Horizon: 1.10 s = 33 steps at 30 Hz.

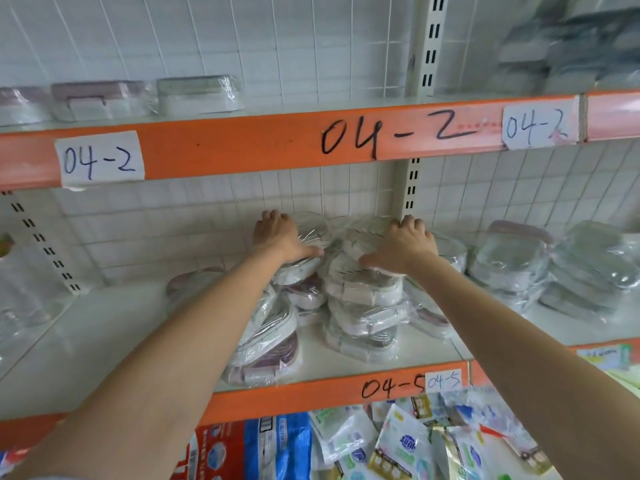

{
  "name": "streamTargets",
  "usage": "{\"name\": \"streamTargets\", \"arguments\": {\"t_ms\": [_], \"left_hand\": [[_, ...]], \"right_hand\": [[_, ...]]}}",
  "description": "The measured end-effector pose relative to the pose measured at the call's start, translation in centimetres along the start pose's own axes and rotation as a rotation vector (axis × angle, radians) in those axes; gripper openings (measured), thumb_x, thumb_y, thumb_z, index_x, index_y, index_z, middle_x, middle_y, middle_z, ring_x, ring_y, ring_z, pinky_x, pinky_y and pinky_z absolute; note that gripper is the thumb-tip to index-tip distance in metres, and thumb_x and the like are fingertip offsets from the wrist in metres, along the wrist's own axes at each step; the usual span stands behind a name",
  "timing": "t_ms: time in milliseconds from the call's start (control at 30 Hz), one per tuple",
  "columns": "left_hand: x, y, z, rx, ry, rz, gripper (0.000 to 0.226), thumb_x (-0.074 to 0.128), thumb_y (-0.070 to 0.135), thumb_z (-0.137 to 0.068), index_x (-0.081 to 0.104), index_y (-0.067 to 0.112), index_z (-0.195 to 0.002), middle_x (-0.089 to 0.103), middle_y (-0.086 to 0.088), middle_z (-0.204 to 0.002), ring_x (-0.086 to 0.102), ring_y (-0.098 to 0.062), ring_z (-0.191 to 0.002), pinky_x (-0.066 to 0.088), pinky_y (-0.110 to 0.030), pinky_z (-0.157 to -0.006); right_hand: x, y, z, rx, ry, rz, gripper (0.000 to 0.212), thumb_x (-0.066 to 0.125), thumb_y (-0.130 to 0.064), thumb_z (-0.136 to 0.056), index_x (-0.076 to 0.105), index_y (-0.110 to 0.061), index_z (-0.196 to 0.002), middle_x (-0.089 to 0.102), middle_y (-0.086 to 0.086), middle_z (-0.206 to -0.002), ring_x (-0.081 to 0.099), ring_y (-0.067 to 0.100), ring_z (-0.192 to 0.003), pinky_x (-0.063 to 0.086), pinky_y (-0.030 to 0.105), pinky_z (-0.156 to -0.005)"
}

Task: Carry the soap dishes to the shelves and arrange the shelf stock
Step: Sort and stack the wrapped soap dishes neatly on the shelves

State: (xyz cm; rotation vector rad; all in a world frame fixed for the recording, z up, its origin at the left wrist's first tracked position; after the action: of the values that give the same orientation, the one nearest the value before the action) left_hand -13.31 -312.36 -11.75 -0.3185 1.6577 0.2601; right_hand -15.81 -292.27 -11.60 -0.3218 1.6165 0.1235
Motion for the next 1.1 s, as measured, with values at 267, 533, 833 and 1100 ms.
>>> {"name": "streamTargets", "arguments": {"t_ms": [267,533,833,1100], "left_hand": [[-0.5,0.7,0.5,0.150,0.090,0.000,0.105,0.064,0.070,-0.072,0.031,-0.001,-0.143,0.037,-0.013,-0.144,0.033,-0.027,-0.133,0.028,-0.037,-0.112],[-1.1,0.8,3.9,0.354,0.173,0.004,0.084,0.065,0.063,-0.077,0.045,0.002,-0.131,0.047,-0.011,-0.132,0.042,-0.025,-0.122,0.036,-0.034,-0.101],[-0.6,0.0,8.5,0.503,0.105,0.058,0.066,0.070,0.047,-0.078,0.052,0.000,-0.120,0.050,-0.012,-0.123,0.043,-0.027,-0.120,0.037,-0.038,-0.101],[-0.6,-0.1,13.1,0.563,-0.211,0.096,0.061,0.066,0.042,-0.086,0.050,0.006,-0.132,0.048,-0.009,-0.131,0.042,-0.023,-0.123,0.036,-0.034,-0.101]], "right_hand": [[-0.6,-0.5,-0.1,-0.059,0.052,0.065,0.104,0.053,-0.074,-0.076,0.021,-0.005,-0.146,0.031,0.012,-0.147,0.027,0.029,-0.137,0.024,0.040,-0.113],[-2.1,-4.4,3.0,-0.341,0.180,0.072,0.066,0.056,-0.051,-0.088,0.038,-0.012,-0.137,0.043,0.005,-0.141,0.035,0.023,-0.132,0.027,0.036,-0.109],[-1.4,-6.3,7.0,-0.423,0.027,0.112,0.066,0.054,-0.045,-0.091,0.031,-0.009,-0.142,0.036,0.009,-0.146,0.032,0.025,-0.133,0.028,0.037,-0.107],[-1.8,-6.2,10.4,-0.424,-0.150,0.060,0.060,0.057,-0.040,-0.091,0.035,-0.010,-0.138,0.043,0.008,-0.138,0.038,0.025,-0.130,0.031,0.035,-0.107]]}}
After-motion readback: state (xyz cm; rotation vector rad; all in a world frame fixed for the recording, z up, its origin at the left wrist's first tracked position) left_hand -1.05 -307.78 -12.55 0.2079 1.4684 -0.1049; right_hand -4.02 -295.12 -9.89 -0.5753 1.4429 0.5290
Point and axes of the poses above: each hand's wrist, its own z-axis away from the middle knuckle, its own x-axis out of the palm, y = z × x, the point moved 4 cm from there along -z, towards the middle knuckle
